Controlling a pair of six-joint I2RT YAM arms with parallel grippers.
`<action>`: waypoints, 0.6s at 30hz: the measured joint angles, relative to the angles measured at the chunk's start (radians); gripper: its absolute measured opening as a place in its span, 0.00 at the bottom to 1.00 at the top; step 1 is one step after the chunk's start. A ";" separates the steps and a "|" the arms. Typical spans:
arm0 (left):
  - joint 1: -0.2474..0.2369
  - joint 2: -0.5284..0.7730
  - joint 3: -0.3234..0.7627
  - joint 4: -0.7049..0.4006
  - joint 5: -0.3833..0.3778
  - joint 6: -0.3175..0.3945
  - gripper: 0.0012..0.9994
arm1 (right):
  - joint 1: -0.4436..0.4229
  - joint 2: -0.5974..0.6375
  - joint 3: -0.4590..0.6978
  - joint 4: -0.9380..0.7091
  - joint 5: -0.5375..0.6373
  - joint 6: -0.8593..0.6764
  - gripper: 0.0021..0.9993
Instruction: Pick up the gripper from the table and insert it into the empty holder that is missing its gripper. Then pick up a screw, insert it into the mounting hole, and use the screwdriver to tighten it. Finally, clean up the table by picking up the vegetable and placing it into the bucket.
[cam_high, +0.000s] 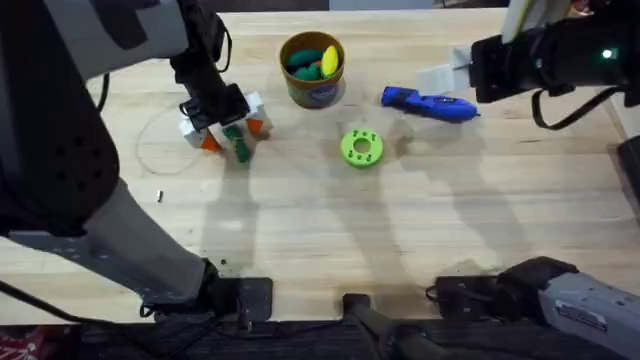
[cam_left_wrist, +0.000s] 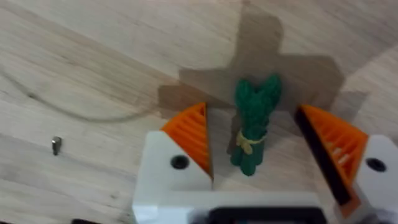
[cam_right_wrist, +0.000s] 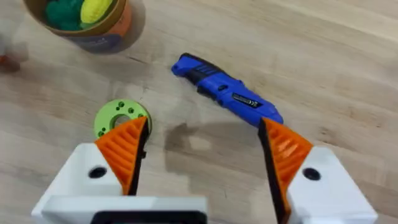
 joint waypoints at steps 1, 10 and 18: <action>0.000 0.000 0.000 0.000 0.001 0.000 0.66 | 0.000 0.000 0.000 0.000 0.000 0.000 0.97; -0.001 -0.002 -0.003 -0.002 -0.008 0.003 0.02 | 0.000 0.000 0.000 0.000 0.000 0.000 0.97; -0.001 -0.007 0.026 -0.026 -0.010 0.008 0.02 | 0.000 0.000 0.000 0.000 0.000 0.000 0.97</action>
